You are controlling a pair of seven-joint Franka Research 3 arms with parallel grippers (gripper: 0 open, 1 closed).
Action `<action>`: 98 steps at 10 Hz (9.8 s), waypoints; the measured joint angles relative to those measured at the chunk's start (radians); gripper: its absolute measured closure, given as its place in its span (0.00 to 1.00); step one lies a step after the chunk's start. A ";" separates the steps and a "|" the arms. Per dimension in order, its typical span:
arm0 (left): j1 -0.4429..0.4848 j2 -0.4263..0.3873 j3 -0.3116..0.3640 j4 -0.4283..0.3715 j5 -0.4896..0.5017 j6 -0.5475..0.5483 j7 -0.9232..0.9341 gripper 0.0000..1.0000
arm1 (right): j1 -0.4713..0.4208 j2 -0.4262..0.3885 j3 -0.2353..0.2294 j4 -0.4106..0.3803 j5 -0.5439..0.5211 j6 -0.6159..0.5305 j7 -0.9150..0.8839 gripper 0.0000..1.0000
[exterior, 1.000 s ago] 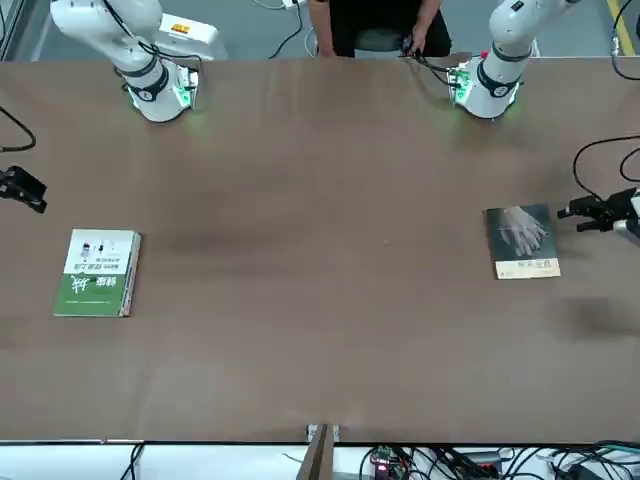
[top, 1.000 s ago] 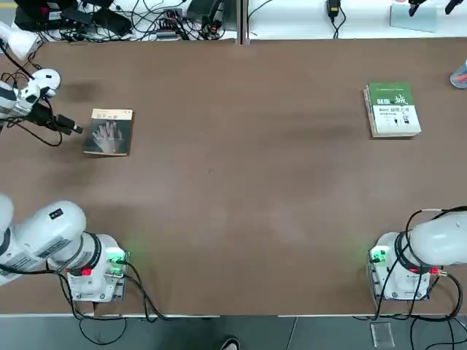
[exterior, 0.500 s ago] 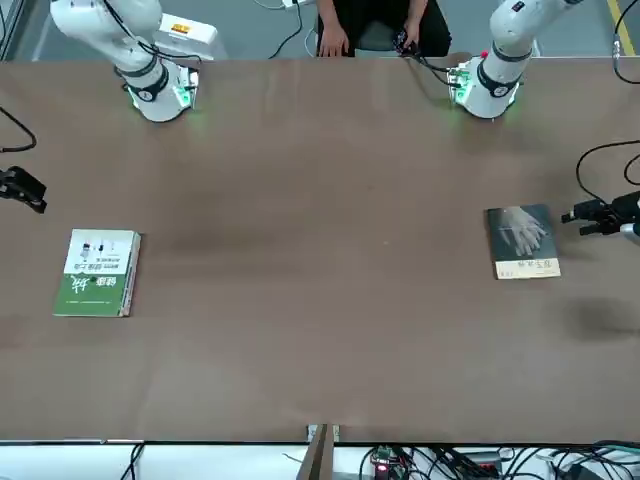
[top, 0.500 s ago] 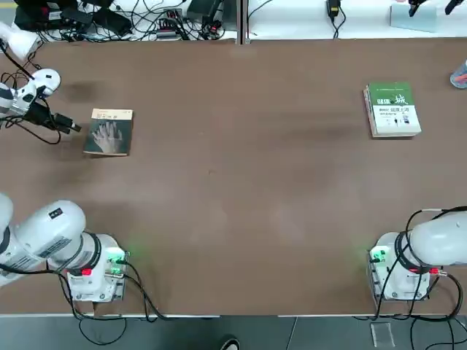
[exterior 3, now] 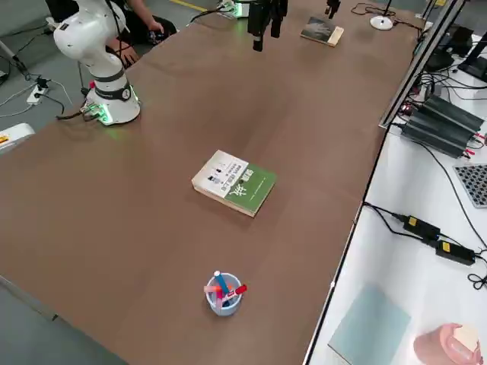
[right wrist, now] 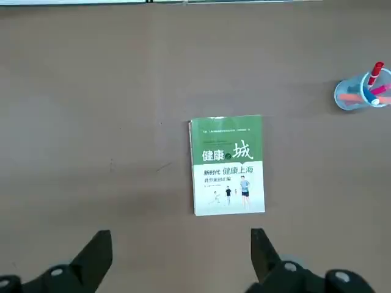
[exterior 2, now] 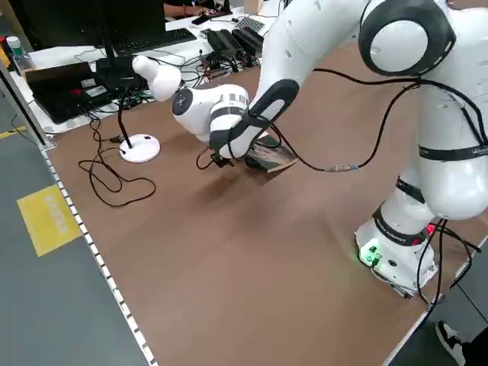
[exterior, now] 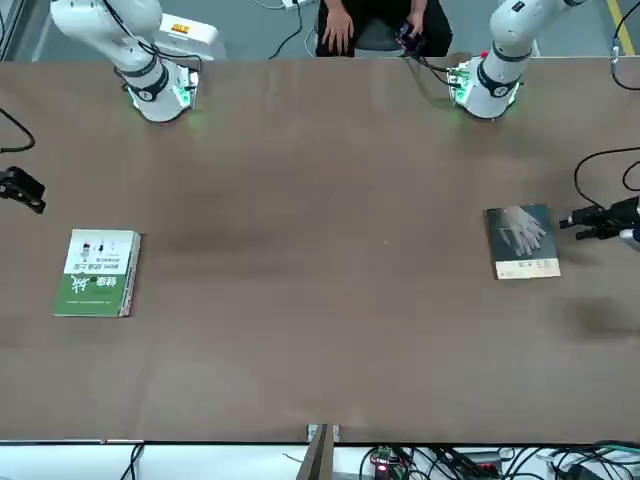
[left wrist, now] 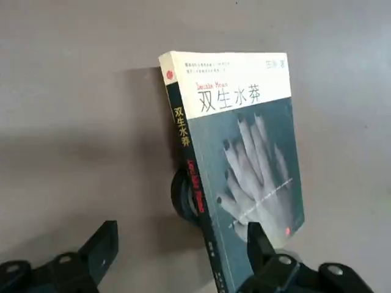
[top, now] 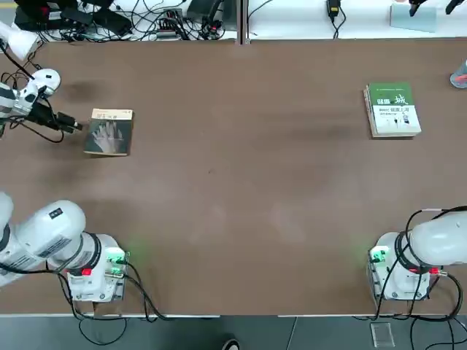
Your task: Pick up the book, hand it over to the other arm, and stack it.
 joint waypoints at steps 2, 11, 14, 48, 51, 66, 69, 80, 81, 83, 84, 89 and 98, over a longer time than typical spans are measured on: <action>0.000 0.023 -0.001 0.019 -0.012 -0.025 0.000 0.07 | 0.001 0.000 0.001 0.000 0.000 0.000 0.000 0.00; 0.000 0.077 -0.013 0.082 -0.036 -0.073 0.002 0.09 | -0.001 0.000 0.000 0.000 0.000 0.000 0.000 0.00; 0.000 0.086 -0.032 0.087 -0.058 -0.073 0.003 0.10 | -0.001 0.000 0.000 0.000 0.000 0.000 0.000 0.00; -0.004 0.167 -0.078 0.143 -0.097 -0.074 0.009 0.16 | -0.013 0.000 0.006 0.000 0.054 0.001 -0.001 0.00; -0.004 0.173 -0.078 0.143 -0.097 -0.074 0.009 0.18 | -0.013 0.000 0.006 0.000 0.055 0.002 -0.001 0.00; -0.004 0.176 -0.079 0.164 -0.097 -0.082 0.029 0.94 | -0.015 0.000 0.003 0.000 0.058 0.002 -0.001 0.00; -0.004 0.176 -0.081 0.167 -0.098 -0.093 0.029 0.99 | -0.015 0.000 0.002 0.000 0.058 0.002 -0.001 0.00; -0.003 0.172 -0.144 0.289 -0.098 -0.310 -0.158 0.99 | -0.015 0.000 0.002 0.000 0.060 -0.001 0.000 0.01; -0.003 0.164 -0.166 0.309 -0.098 -0.319 -0.184 0.99 | -0.015 0.000 0.002 0.000 0.060 -0.001 0.000 0.01; -0.004 0.138 -0.213 0.338 -0.098 -0.330 -0.246 0.99 | -0.015 0.000 0.002 0.000 0.060 -0.002 0.000 0.01; -0.003 0.123 -0.240 0.346 -0.098 -0.339 -0.293 0.99 | -0.015 0.000 0.002 0.000 0.060 -0.002 0.000 0.01; -0.004 0.078 -0.396 0.405 -0.098 -0.363 -0.569 0.99 | -0.015 0.000 0.004 -0.001 0.109 -0.011 0.000 0.01; -0.118 0.076 -0.646 0.526 -0.175 -0.260 -1.004 0.99 | -0.015 0.000 0.005 0.000 0.199 -0.038 -0.001 0.01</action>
